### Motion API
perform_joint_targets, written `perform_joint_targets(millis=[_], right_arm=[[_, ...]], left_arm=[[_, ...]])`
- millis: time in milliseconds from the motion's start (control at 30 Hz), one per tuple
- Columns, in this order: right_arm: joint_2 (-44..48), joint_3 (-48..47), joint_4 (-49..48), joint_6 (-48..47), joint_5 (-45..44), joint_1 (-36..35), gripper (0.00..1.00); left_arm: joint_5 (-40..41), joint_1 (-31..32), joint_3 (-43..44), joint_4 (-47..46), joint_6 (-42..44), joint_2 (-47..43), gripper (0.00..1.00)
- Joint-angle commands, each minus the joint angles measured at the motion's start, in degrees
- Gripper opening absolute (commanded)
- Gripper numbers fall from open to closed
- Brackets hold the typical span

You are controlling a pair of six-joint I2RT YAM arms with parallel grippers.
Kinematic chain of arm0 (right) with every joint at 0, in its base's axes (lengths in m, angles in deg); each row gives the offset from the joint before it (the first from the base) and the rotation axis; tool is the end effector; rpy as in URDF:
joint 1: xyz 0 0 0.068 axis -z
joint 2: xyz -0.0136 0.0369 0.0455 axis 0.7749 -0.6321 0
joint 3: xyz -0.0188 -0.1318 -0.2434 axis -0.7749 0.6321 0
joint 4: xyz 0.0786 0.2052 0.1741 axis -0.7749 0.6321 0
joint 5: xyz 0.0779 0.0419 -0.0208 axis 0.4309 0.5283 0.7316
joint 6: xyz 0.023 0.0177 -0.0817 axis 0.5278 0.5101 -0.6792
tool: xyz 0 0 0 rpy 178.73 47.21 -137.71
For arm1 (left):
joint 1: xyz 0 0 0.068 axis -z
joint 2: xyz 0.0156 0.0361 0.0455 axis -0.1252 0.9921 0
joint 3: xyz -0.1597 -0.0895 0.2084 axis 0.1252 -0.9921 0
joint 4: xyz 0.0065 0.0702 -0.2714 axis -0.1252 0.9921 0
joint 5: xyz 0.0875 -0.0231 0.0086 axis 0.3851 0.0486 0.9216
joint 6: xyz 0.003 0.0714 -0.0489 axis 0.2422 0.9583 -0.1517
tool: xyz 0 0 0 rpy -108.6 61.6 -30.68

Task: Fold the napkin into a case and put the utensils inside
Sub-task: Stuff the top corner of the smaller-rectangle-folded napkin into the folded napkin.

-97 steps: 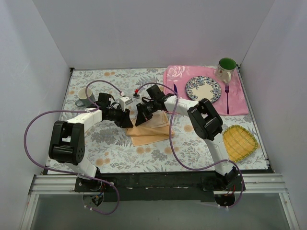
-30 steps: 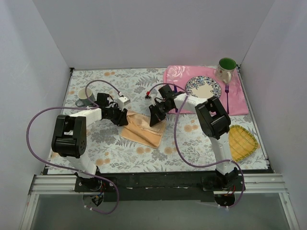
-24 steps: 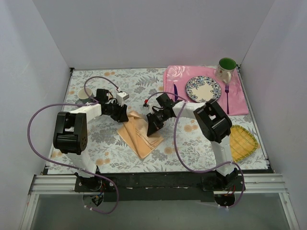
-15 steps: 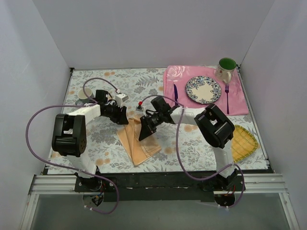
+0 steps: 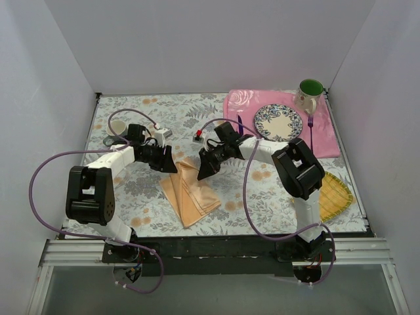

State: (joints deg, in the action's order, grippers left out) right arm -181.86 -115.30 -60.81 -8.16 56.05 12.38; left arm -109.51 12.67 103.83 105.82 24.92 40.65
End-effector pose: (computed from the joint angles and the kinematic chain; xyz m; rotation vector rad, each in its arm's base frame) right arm 0.3274 0.3358 0.1391 -1.2355 2.0897 1.3641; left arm 0.3239 -0.0830 0.1546 -0.1941 2.6894 -1.1582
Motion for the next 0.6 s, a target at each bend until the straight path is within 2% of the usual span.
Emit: perform_joint_targets(millis=[0, 133, 333, 567], right_arm=[[0.68, 3.04, -1.69, -1.68, -0.64, -1.22, 0.19], [1.65, 7.69, -4.41, 0.34, -2.13, -2.01, 0.18], [0.43, 11.22, -12.06, 8.33, -3.63, -4.39, 0.18], [1.04, 16.05, -28.75, 27.11, -4.69, -8.25, 0.2]], left_arm=[[-0.37, 0.33, -0.75, 2.08, -5.43, -1.06, 0.39], [0.76, 1.29, -3.56, -0.38, -7.19, -2.12, 0.4], [4.19, 2.7, -1.9, -4.6, -7.89, 4.37, 0.39], [5.08, 3.14, 3.72, -6.89, -6.93, 10.8, 0.39]])
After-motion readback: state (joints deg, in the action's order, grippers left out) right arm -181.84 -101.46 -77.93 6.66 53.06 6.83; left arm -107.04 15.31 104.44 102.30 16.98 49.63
